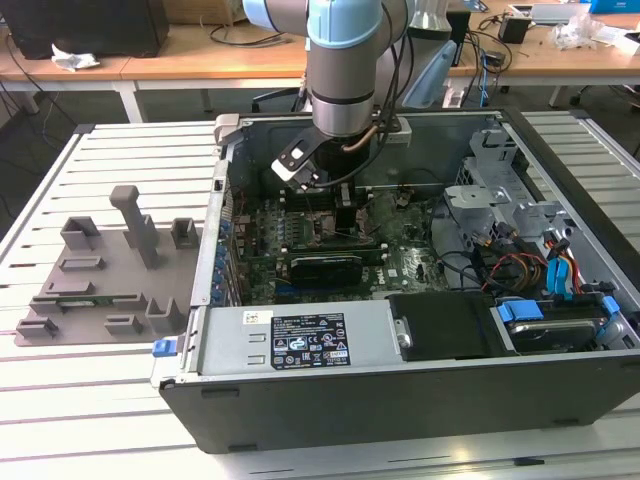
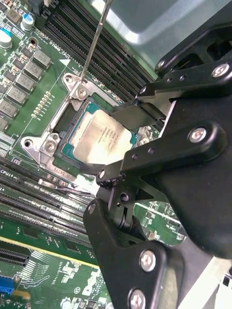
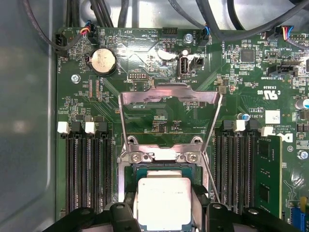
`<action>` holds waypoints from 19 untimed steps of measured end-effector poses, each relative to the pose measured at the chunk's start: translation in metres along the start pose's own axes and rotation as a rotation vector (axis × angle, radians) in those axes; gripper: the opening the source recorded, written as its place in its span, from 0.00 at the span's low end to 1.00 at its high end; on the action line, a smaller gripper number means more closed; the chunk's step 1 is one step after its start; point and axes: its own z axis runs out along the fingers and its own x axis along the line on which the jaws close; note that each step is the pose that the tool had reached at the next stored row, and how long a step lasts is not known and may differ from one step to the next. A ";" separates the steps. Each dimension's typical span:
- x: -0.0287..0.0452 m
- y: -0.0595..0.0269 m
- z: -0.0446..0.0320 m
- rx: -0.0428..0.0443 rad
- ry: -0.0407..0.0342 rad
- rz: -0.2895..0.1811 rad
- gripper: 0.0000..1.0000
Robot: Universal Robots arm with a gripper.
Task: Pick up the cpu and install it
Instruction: 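Place the cpu into insertion slot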
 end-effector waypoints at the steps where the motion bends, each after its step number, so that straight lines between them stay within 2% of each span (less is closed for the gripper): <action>1: 0.0000 0.0000 0.0001 0.0000 0.0000 0.000 0.53; 8: 0.0003 0.0001 0.0008 -0.0009 0.0017 0.000 0.54; 9: 0.0001 0.0000 0.0005 -0.0003 0.0008 0.000 0.60; 12: 0.0001 0.0000 0.0000 -0.0002 0.0005 0.000 0.60; 16: -0.0002 0.0003 -0.0100 -0.0002 0.0006 0.000 0.60; 19: -0.0002 0.0004 -0.0115 -0.0003 0.0008 0.000 0.60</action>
